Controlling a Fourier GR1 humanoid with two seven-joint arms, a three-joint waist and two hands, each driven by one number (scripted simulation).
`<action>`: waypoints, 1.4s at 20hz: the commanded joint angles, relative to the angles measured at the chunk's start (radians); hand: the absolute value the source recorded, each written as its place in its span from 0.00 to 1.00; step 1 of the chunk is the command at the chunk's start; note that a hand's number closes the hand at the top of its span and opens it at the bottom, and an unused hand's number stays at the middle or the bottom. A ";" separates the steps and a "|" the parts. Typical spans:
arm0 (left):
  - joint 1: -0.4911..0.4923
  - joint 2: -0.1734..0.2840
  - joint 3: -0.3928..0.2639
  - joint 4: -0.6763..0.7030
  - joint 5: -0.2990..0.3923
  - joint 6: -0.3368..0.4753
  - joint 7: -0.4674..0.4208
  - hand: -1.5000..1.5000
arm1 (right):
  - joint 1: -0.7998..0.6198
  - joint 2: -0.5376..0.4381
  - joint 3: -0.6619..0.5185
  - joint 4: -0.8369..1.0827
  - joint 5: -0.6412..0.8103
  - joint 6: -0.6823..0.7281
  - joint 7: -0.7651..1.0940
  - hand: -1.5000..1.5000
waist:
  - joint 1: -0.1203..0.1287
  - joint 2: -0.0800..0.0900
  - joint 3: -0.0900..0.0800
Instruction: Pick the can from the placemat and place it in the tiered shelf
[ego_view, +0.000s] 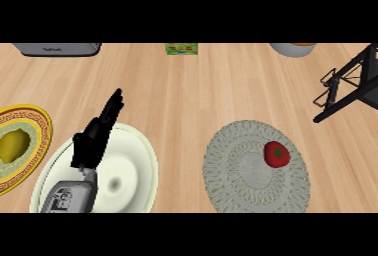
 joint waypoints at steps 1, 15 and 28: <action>-0.026 0.034 0.052 0.059 0.024 -0.020 -0.055 0.50 | 0.068 0.040 0.021 -0.161 0.016 0.047 0.099 0.00 | -0.007 0.000 0.001; -0.031 -0.039 -0.013 0.065 -0.038 0.041 -0.046 0.50 | 0.041 0.007 0.004 -0.207 -0.264 0.016 0.033 0.00 | -0.001 0.002 0.002; 0.000 0.010 0.026 0.000 0.005 -0.004 -0.002 0.50 | 0.074 -0.143 -0.274 -0.584 -0.354 0.124 0.249 0.00 | -0.028 -0.007 0.002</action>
